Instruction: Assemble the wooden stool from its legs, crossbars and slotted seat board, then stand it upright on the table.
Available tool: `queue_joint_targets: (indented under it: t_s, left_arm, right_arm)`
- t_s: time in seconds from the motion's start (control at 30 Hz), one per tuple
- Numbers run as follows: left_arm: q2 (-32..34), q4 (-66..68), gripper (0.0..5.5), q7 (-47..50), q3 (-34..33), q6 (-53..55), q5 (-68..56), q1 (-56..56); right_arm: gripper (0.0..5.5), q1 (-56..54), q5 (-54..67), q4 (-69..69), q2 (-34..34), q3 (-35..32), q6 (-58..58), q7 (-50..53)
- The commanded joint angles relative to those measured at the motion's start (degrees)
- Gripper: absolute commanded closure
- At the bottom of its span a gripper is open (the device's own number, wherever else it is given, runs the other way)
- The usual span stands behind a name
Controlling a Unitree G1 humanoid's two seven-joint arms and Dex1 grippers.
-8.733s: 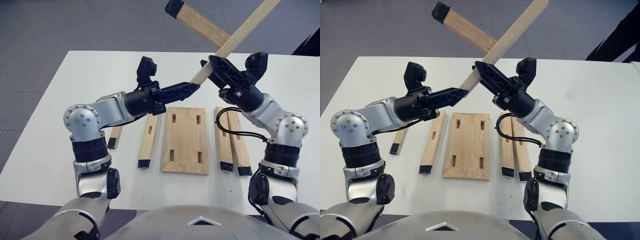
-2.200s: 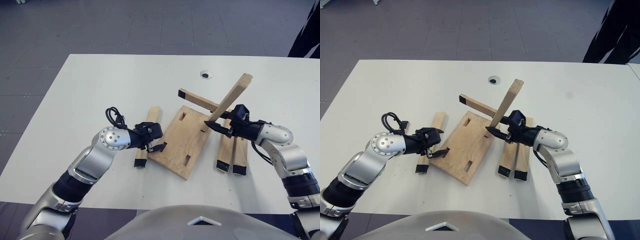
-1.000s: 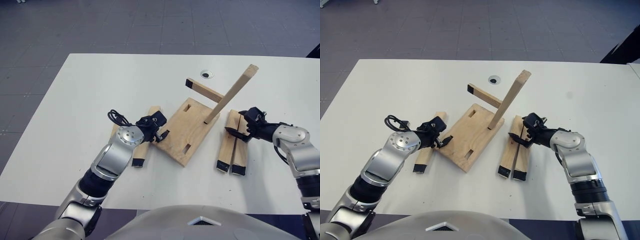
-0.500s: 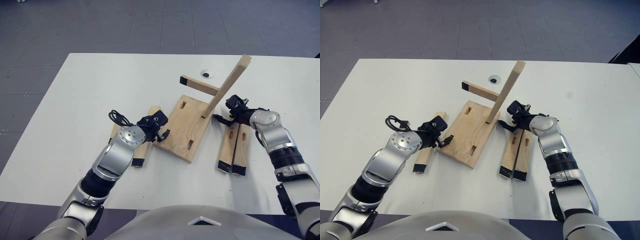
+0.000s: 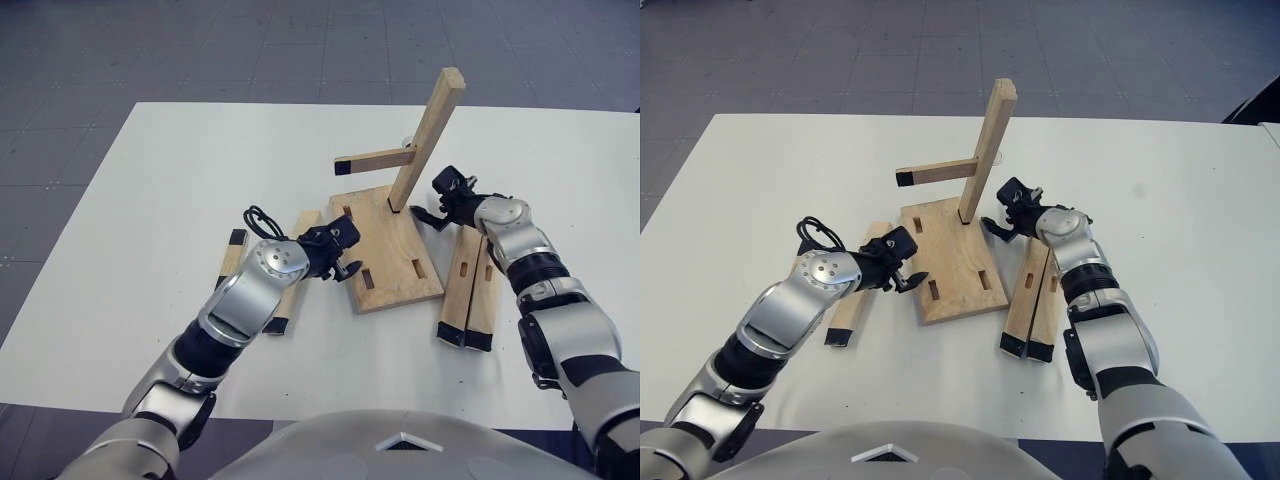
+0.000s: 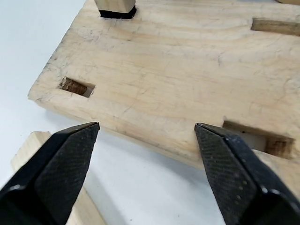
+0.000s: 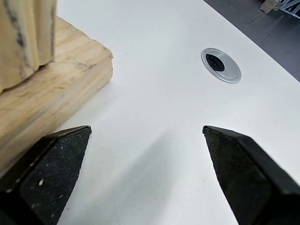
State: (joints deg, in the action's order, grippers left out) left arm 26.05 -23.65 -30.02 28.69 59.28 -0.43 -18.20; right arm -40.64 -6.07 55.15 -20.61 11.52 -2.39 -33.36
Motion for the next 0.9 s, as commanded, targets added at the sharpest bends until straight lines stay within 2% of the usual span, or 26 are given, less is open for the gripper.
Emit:
queue_joint_targets:
  t_s: [0.03, 0.2, 0.3, 0.43, 0.5, 0.67, 0.9]
  left_arm:
    - [4.7, 0.2, 1.73, -0.9, -0.8, -0.2, 0.3, 3.1]
    - [4.0, 3.1, 1.73, 1.6, -2.2, -3.1, 1.4, 4.1]
    - [0.3, 2.0, 1.73, 5.1, -10.5, -9.9, -0.5, 4.5]
    - [-2.0, 1.9, 1.73, 9.0, -18.0, -16.0, -0.9, 6.4]
    - [-2.3, 2.0, 1.73, 10.9, -19.4, -17.5, 0.1, 7.2]
    - [-2.8, 3.3, 1.73, 14.1, -20.8, -18.5, 2.1, 7.9]
    - [-4.2, 2.8, 1.73, 14.3, -20.0, -17.9, 2.3, 8.7]
  right_arm:
    - [1.1, 5.2, 1.8, -9.9, -3.1, -3.5, 5.8, 0.2]
    - [1.1, 9.2, 14.0, -36.5, -2.1, -18.6, 26.4, 7.8]
    - [1.61, 0.9, 21.6, -45.7, -1.2, -26.7, 34.2, 13.8]
    - [1.69, -13.3, 30.0, -46.4, 2.5, -31.7, 40.9, 19.9]
    - [1.69, -18.8, 32.4, -42.4, 4.6, -32.0, 42.1, 20.7]
    - [1.69, -22.5, 32.2, -35.0, 7.4, -30.7, 40.5, 23.1]
    - [1.69, -22.8, 26.5, -28.0, 9.3, -23.1, 31.9, 19.7]
